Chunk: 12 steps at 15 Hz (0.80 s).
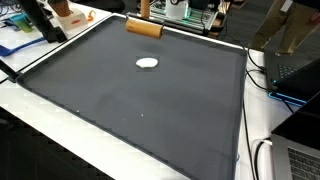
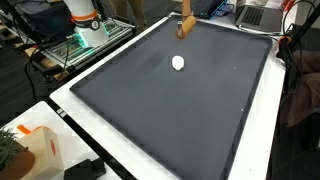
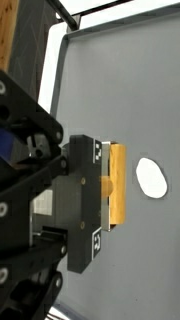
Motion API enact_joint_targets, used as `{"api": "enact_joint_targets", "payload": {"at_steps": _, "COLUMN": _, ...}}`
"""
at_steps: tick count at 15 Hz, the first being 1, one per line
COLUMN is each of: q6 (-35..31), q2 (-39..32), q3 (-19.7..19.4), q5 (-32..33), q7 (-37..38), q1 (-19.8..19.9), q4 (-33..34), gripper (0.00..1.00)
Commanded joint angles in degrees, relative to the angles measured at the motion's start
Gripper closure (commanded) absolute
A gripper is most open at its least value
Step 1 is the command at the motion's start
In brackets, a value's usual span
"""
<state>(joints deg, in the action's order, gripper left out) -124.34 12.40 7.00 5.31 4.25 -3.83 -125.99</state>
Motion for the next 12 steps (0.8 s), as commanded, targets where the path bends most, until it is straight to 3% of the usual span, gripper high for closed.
{"api": "enact_joint_targets", "payload": {"at_steps": 1, "q6": 3.27, "q2": -2.74, "q3": -0.39, "q5": -0.25, "q7": 0.80, "q1": -0.03, "q4": 4.13, "gripper": 0.77}}
{"api": "enact_joint_targets", "payload": {"at_steps": 8, "q6": 10.95, "q2": -9.29, "q3": -1.18, "q5": -2.16, "q7": 0.28, "q1": -0.19, "q4": 14.50, "gripper": 0.77}}
{"api": "enact_joint_targets", "payload": {"at_steps": 12, "q6": 15.46, "q2": -13.81, "q3": -1.55, "q5": -3.68, "q7": 4.64, "q1": -0.07, "q4": 21.27, "gripper": 0.77}}
